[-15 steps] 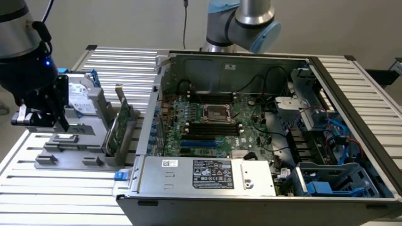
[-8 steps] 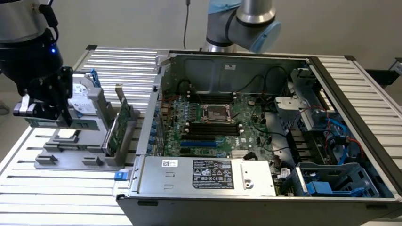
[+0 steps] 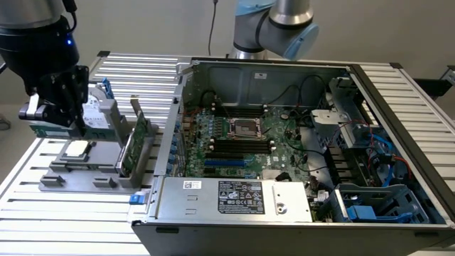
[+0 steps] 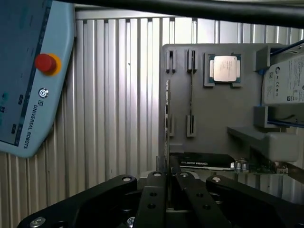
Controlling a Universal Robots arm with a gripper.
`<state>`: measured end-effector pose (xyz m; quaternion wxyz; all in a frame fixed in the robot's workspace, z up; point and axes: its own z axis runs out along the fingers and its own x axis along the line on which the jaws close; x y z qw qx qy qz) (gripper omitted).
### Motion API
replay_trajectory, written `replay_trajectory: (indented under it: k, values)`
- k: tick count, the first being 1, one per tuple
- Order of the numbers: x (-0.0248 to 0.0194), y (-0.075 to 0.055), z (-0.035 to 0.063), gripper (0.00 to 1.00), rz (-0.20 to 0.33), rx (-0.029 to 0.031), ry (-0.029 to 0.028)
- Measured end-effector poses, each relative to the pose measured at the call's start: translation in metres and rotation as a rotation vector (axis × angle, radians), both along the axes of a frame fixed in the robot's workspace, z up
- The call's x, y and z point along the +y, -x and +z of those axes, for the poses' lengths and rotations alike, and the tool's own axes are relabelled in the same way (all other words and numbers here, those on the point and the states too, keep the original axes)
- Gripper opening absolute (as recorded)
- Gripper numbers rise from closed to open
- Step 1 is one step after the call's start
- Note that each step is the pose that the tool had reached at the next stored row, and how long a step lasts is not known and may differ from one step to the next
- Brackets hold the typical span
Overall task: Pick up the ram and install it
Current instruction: 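Pick up the ram and move it above insertion slot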
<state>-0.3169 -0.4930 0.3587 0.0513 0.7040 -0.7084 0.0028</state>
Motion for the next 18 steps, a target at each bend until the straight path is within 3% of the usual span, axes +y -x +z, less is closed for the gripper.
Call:
replay_trajectory:
  k: [6, 18]
  values:
    - [0.0020, -0.016, 0.0132, 0.14, 0.000, 0.0112, 0.0100]
    - [0.0047, -0.047, 0.0244, 0.14, 0.000, 0.0446, 0.0290]
